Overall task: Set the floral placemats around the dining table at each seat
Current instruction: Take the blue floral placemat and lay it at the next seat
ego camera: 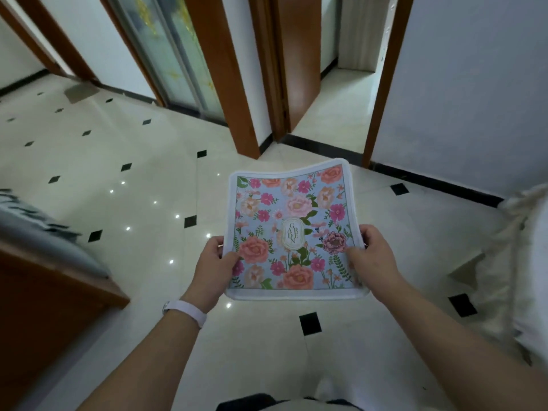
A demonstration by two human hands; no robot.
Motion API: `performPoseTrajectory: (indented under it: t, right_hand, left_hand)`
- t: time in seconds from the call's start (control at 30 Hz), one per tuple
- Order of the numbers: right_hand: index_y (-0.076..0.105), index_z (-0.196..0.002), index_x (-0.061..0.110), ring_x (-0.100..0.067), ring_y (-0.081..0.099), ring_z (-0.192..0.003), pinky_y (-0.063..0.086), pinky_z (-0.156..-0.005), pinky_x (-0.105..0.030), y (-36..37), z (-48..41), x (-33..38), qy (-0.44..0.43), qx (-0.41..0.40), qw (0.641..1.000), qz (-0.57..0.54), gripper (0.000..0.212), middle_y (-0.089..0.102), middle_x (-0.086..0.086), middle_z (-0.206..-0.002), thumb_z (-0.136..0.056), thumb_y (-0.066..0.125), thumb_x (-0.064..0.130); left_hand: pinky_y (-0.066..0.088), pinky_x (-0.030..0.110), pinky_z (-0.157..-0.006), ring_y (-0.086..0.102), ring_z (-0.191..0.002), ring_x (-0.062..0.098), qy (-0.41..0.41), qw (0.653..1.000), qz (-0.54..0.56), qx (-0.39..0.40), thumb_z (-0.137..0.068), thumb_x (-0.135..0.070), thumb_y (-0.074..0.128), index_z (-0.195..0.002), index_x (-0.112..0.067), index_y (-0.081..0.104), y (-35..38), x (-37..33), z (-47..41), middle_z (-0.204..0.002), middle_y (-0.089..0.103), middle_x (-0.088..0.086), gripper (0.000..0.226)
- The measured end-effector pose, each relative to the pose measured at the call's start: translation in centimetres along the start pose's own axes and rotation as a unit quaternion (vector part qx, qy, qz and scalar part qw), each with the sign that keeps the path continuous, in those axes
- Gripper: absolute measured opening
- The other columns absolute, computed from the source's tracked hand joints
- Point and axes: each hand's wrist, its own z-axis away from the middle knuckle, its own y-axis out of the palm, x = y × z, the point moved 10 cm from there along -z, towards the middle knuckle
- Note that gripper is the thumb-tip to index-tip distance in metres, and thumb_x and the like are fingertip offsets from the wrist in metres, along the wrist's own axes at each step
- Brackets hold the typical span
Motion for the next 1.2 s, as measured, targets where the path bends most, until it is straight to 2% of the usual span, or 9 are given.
performPoseTrajectory:
  t: [0.1, 0.2, 0.33, 0.47, 0.6, 0.83, 0.97, 1.1, 1.2]
  right_hand:
    - [0.053, -0.106, 0.021, -0.012, 0.067, -0.076, 0.051, -0.056, -0.027, -3.1, -3.0, 0.5, 0.006, -0.031, 0.999, -0.006, 0.019, 0.065, 0.005, -0.094, -0.090, 0.058, 0.012]
    - [0.053, -0.105, 0.023, -0.014, 0.069, -0.079, 0.057, -0.061, -0.035, -5.8, -5.6, -0.1, 0.022, -0.062, 0.998, -0.006, 0.020, 0.066, 0.006, -0.095, -0.089, 0.057, 0.013]
    - [0.051, -0.102, 0.028, -0.017, 0.070, -0.081, 0.061, -0.067, -0.045, -8.6, -9.8, -1.1, 0.047, -0.100, 0.994, -0.015, 0.020, 0.066, 0.005, -0.096, -0.090, 0.058, 0.014]
    - [0.050, -0.101, 0.031, -0.016, 0.071, -0.085, 0.061, -0.072, -0.045, -11.1, -15.5, -0.4, 0.054, -0.143, 0.988, -0.036, 0.019, 0.066, 0.004, -0.100, -0.089, 0.061, 0.020]
    - [0.051, -0.100, 0.032, -0.018, 0.072, -0.085, 0.061, -0.071, -0.046, -13.2, -21.0, 1.0, 0.074, -0.188, 0.977, -0.061, 0.019, 0.068, 0.002, -0.102, -0.089, 0.061, 0.020]
    - [0.054, -0.113, 0.020, -0.015, 0.071, -0.082, 0.061, -0.070, -0.040, -18.6, -27.2, 5.3, 0.078, -0.302, 0.949, -0.056, 0.024, 0.068, 0.002, -0.100, -0.090, 0.061, 0.017]
    - [0.052, -0.113, 0.020, -0.003, 0.069, -0.072, 0.055, -0.056, -0.019, -21.7, -28.1, 5.0, 0.092, -0.352, 0.929, -0.075, 0.023, 0.068, 0.006, -0.098, -0.093, 0.060, 0.015]
    - [0.052, -0.115, 0.022, -0.011, 0.072, -0.082, 0.062, -0.068, -0.035, -25.4, -29.3, 3.6, 0.129, -0.383, 0.910, -0.088, 0.025, 0.070, 0.002, -0.102, -0.092, 0.061, 0.017]
    - [0.053, -0.114, 0.024, -0.009, 0.071, -0.082, 0.060, -0.065, -0.030, -28.0, -30.8, 3.1, 0.132, -0.397, 0.904, -0.085, 0.025, 0.070, 0.006, -0.100, -0.092, 0.059, 0.015]
  left_hand:
    - [0.060, 0.043, -0.069, 0.070, -0.083, 0.030, 0.014, 1.000, 0.000, 0.027, -0.091, -0.007, 0.057, -0.101, -0.019, 0.056, 3.7, -2.4, -3.1, -0.096, 0.069, 0.011, 0.016]
    - [0.060, 0.045, -0.070, 0.070, -0.084, 0.031, 0.021, 0.998, -0.009, 0.058, -0.091, -0.007, 0.059, -0.101, -0.018, 0.056, 7.5, -4.3, -6.7, -0.097, 0.069, 0.013, 0.016]
    - [0.056, 0.037, -0.064, 0.069, -0.082, 0.028, 0.044, 0.992, -0.022, 0.112, -0.089, -0.007, 0.061, -0.098, -0.020, 0.057, 13.6, -7.6, -12.4, -0.095, 0.068, 0.010, 0.016]
    - [0.058, 0.045, -0.071, 0.068, -0.084, 0.033, 0.060, 0.985, -0.018, 0.162, -0.090, -0.006, 0.059, -0.096, -0.019, 0.055, 19.8, -10.7, -19.2, -0.096, 0.068, 0.014, 0.015]
    - [0.059, 0.046, -0.073, 0.069, -0.086, 0.031, 0.076, 0.975, -0.007, 0.207, -0.090, -0.005, 0.060, -0.101, -0.015, 0.057, 25.3, -14.9, -26.1, -0.099, 0.068, 0.012, 0.016]
    - [0.058, 0.051, -0.074, 0.068, -0.086, 0.037, 0.125, 0.945, -0.027, 0.301, -0.089, -0.002, 0.059, -0.091, -0.023, 0.057, 35.6, -24.3, -34.9, -0.097, 0.068, 0.014, 0.021]
    - [0.057, 0.046, -0.071, 0.068, -0.082, 0.034, 0.148, 0.924, -0.030, 0.351, -0.090, -0.002, 0.059, -0.091, -0.022, 0.057, 42.1, -28.1, -36.3, -0.095, 0.068, 0.010, 0.020]
    - [0.057, 0.045, -0.071, 0.068, -0.082, 0.032, 0.151, 0.905, -0.036, 0.397, -0.091, -0.002, 0.058, -0.092, -0.019, 0.057, 48.2, -29.9, -36.6, -0.096, 0.068, 0.011, 0.017]
    - [0.057, 0.042, -0.070, 0.068, -0.084, 0.030, 0.141, 0.897, -0.041, 0.417, -0.091, -0.004, 0.059, -0.097, -0.016, 0.057, 52.6, -30.8, -37.1, -0.098, 0.068, 0.011, 0.014]
